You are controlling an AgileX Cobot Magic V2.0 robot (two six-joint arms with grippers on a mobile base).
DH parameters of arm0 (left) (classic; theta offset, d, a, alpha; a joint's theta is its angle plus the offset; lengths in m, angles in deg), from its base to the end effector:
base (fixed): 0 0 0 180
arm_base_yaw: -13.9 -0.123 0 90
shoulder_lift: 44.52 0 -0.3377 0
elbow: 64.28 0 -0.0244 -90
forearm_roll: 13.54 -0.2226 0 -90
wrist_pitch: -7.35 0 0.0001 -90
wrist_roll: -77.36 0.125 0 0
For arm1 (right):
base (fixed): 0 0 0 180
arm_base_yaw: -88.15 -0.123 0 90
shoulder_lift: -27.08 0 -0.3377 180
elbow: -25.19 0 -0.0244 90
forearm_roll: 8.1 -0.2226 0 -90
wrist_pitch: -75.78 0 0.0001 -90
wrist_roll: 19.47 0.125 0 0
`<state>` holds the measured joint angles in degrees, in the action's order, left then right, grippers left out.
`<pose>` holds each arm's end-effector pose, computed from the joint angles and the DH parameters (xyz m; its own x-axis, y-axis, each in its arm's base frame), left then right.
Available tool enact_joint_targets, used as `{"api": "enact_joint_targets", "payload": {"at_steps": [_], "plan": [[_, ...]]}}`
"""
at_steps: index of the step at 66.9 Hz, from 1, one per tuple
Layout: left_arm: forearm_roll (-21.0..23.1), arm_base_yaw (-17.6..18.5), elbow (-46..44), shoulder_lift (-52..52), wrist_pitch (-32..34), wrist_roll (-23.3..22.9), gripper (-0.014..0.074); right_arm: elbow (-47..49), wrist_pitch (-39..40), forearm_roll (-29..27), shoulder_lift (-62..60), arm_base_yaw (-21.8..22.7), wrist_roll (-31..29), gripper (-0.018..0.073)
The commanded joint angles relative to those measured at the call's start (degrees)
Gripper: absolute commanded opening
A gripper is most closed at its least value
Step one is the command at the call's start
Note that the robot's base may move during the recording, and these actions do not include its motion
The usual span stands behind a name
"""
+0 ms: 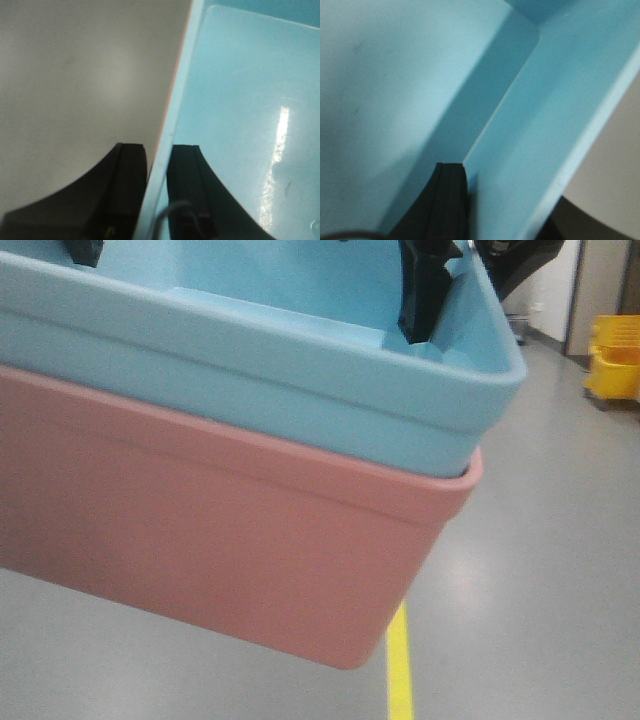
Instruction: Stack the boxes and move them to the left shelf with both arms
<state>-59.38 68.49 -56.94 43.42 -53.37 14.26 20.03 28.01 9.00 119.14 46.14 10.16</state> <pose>0.2176 -0.1711 0.3830 -0.6470 0.1118 -0.7542 0.0642 0.9937 0.0922 0.2472 0.1860 0.3583 -0.7414 -0.2631 -0.6173 -0.3458 0.9382 0.0155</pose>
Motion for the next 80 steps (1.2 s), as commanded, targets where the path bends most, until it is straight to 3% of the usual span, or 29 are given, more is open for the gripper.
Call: {"api": "enact_joint_targets", "payload": {"at_steps": [1,80], "plan": [[0.2,2.0,-2.9,-1.3,17.8,0.4,-0.0013,3.5,17.2,-5.5,-2.5,-2.4,-2.6,0.0057],[0.2,2.0,-2.9,-1.3,17.8,0.4,-0.0013,3.5,17.1,-5.5,-2.5,-2.4,-2.6,0.0057]]}}
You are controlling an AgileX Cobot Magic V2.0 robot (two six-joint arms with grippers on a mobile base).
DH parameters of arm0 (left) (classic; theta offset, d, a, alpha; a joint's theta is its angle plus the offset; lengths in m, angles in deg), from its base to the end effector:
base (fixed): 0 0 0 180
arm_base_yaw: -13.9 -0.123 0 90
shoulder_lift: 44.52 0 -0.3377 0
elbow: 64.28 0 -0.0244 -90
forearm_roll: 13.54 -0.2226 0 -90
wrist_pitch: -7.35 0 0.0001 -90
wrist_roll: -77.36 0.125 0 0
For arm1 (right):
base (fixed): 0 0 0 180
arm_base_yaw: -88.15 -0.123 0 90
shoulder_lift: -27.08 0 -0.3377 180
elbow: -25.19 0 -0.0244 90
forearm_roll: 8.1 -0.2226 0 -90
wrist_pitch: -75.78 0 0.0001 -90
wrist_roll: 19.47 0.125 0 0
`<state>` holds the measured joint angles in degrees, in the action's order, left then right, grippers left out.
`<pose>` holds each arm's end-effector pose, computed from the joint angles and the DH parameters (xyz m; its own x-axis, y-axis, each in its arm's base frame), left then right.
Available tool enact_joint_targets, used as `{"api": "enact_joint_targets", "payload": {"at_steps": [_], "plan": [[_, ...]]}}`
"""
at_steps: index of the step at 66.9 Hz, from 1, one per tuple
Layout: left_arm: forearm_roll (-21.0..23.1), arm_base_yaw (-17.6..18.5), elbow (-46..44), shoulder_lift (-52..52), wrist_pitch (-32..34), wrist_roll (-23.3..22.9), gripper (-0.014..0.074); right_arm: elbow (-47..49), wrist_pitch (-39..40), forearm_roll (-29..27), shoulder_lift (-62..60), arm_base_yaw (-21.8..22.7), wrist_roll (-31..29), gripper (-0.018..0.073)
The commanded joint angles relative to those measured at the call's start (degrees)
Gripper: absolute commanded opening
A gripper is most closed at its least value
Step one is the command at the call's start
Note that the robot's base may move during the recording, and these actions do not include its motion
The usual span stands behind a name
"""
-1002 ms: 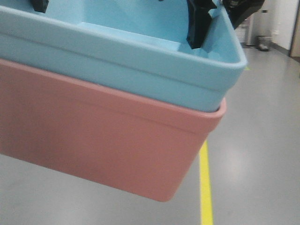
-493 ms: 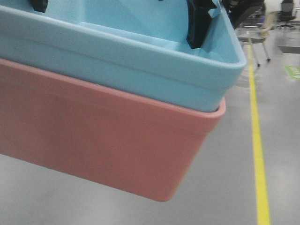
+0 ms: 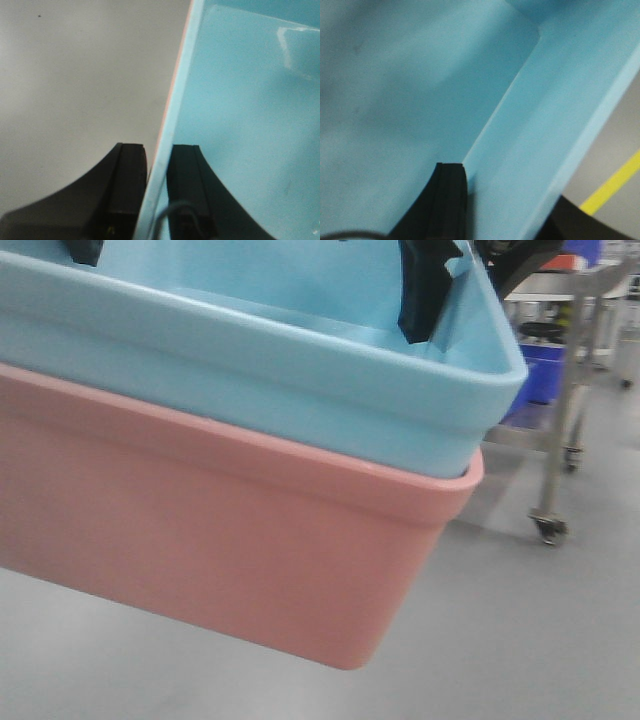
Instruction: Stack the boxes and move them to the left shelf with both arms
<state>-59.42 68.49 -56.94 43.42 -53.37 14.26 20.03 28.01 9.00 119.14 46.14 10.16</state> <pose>0.2177 -0.1711 0.3831 -0.6466 0.1122 -0.7546 0.0642 0.9936 0.0926 0.2472 0.1860 0.3583 -0.7414 -0.2631 -0.6173 -0.3458 0.9382 0.0155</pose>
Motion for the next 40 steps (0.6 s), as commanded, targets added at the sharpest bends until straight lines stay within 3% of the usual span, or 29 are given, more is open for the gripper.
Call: {"api": "enact_joint_targets", "payload": {"at_steps": [1,40], "plan": [[0.2,2.0,-2.9,-1.3,17.8,0.4,-0.0013,3.5,17.1,-5.5,-2.5,-2.4,-2.6,0.0057],[0.2,2.1,-2.9,-1.3,18.1,0.4,-0.0013,3.5,16.9,-5.5,-2.5,-2.4,-2.6,0.0057]]}}
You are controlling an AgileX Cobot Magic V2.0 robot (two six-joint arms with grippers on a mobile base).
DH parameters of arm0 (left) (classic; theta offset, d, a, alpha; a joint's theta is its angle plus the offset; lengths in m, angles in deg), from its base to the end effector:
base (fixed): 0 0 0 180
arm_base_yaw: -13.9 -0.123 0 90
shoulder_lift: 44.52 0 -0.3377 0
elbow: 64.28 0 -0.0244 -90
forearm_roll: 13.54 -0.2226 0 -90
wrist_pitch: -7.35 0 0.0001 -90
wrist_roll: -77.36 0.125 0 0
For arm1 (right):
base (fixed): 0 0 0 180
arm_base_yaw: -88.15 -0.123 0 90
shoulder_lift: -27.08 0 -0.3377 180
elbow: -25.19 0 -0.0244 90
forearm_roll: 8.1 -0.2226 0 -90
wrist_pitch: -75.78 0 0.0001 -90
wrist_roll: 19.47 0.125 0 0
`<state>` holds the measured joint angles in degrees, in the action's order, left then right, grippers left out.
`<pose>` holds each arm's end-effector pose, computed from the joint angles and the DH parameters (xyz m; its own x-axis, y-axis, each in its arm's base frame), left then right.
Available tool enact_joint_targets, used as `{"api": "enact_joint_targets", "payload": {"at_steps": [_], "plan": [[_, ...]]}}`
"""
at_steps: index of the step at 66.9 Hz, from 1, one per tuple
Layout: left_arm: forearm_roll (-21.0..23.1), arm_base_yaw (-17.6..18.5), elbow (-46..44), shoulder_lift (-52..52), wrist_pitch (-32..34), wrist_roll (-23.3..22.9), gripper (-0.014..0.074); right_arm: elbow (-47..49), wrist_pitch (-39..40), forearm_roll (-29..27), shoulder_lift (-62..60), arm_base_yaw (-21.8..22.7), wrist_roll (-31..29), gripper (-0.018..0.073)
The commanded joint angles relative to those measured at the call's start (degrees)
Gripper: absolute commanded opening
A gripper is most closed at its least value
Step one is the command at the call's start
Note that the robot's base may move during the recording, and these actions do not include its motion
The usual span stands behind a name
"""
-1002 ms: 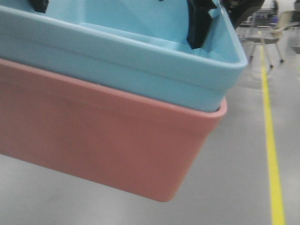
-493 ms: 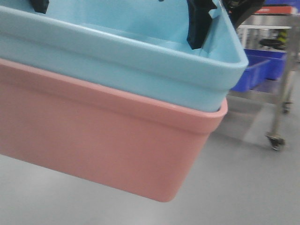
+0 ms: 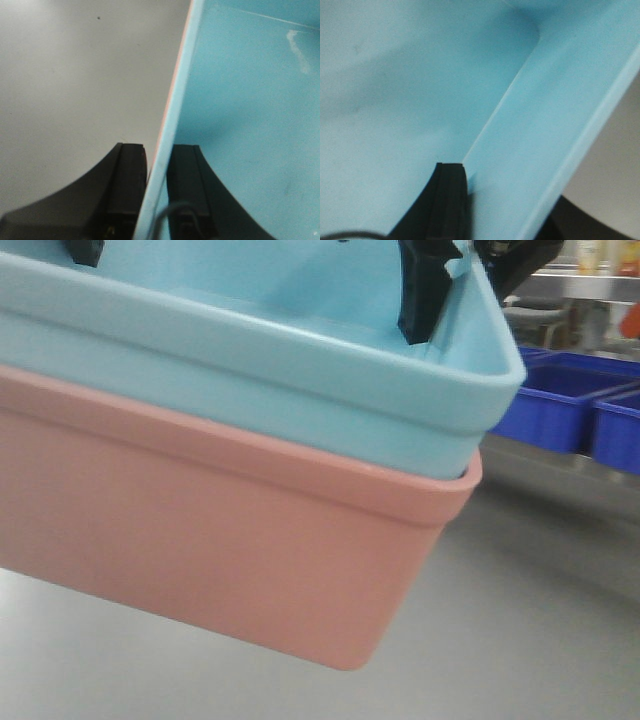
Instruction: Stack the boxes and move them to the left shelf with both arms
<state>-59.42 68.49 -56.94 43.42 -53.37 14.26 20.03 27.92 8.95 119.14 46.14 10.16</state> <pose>0.2177 -0.1711 0.3831 -0.6466 0.1122 -0.7546 0.0642 0.9936 0.0926 0.2471 0.1859 0.3582 -0.7426 -0.2629 -0.6160 -0.3452 0.9384 0.0157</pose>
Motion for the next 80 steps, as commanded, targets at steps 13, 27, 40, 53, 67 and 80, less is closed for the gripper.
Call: {"api": "enact_joint_targets", "payload": {"at_steps": [13,27,40,53,67,80], "plan": [[0.2,2.1,-2.9,-1.3,18.1,0.4,-0.0013,3.5,17.0,-5.4,-2.5,-2.4,-2.6,0.0057],[0.2,2.1,-2.9,-1.3,18.4,0.4,-0.0013,3.5,17.0,-5.4,-2.5,-2.4,-2.6,0.0057],[0.2,2.1,-2.9,-1.3,18.5,0.4,-0.0013,3.5,17.0,-5.4,-2.5,-2.4,-2.6,0.0057],[0.2,2.1,-2.9,-1.3,18.6,0.4,-0.0013,3.5,17.0,-5.4,-2.5,-2.4,-2.6,0.0057],[0.2,2.1,-2.9,-1.3,18.6,0.4,-0.0013,3.5,17.0,-5.4,-2.5,-2.4,-2.6,0.0057],[0.2,2.1,-2.9,-1.3,18.7,0.4,-0.0013,3.5,17.0,-5.4,-2.5,-2.4,-2.6,0.0057]]}}
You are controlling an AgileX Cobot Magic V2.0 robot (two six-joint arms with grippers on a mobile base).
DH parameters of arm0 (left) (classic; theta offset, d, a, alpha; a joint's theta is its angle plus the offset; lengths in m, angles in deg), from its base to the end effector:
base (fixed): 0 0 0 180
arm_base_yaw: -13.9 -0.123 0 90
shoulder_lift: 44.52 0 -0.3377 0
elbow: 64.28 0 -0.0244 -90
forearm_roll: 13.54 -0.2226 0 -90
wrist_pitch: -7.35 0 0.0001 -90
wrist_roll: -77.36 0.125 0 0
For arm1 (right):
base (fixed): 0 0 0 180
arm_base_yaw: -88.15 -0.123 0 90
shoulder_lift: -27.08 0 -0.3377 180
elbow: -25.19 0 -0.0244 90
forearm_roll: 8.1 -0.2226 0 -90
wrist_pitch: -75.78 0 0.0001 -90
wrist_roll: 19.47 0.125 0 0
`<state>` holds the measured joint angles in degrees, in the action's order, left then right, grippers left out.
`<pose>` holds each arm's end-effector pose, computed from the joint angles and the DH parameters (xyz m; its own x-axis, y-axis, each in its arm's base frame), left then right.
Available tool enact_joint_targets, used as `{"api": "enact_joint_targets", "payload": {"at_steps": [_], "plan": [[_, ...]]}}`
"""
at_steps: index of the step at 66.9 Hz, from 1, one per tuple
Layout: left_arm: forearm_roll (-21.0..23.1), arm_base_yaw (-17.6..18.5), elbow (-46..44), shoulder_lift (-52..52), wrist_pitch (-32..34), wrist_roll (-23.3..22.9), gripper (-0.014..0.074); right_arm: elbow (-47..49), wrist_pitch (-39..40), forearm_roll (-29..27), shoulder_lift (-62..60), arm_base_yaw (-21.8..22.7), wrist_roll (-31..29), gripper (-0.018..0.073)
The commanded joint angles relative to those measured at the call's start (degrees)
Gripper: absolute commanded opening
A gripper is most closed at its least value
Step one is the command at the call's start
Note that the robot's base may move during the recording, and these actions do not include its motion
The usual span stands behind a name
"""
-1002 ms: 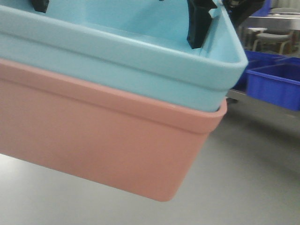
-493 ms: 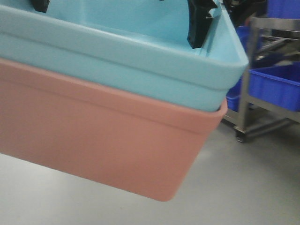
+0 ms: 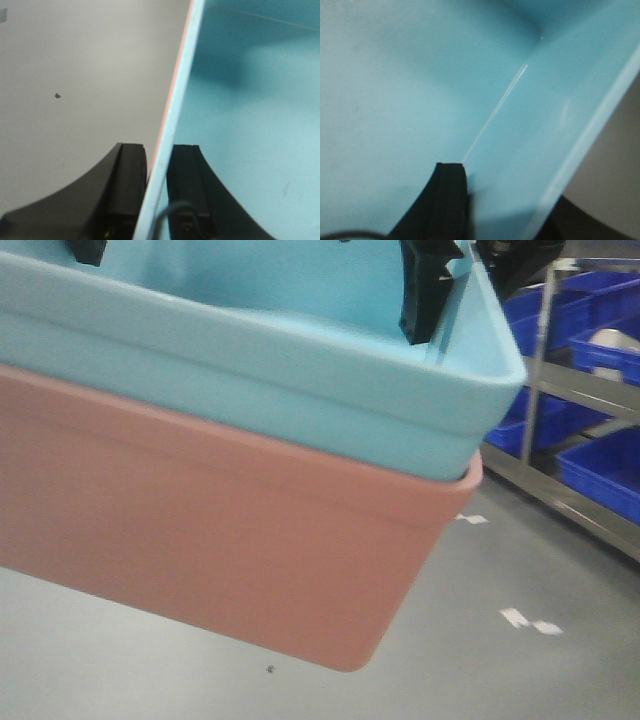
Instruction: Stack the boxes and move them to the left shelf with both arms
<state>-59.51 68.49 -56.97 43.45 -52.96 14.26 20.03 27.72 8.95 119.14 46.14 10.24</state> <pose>0.2181 -0.1720 0.3834 -0.6431 0.1130 -0.7574 0.0691 0.9936 0.0895 0.2469 0.1856 0.3580 -0.7448 -0.2623 -0.6135 -0.3432 0.9391 0.0152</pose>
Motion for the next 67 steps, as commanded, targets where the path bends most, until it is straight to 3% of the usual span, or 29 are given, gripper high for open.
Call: {"api": "enact_joint_targets", "payload": {"at_steps": [1,67], "plan": [[0.3,2.1,-2.9,-1.3,18.3,0.4,-0.0013,3.5,17.2,-5.4,-2.5,-2.4,-2.7,0.0057],[0.3,2.1,-2.9,-1.3,18.4,0.4,-0.0013,3.5,17.2,-5.4,-2.5,-2.4,-2.7,0.0057]]}}
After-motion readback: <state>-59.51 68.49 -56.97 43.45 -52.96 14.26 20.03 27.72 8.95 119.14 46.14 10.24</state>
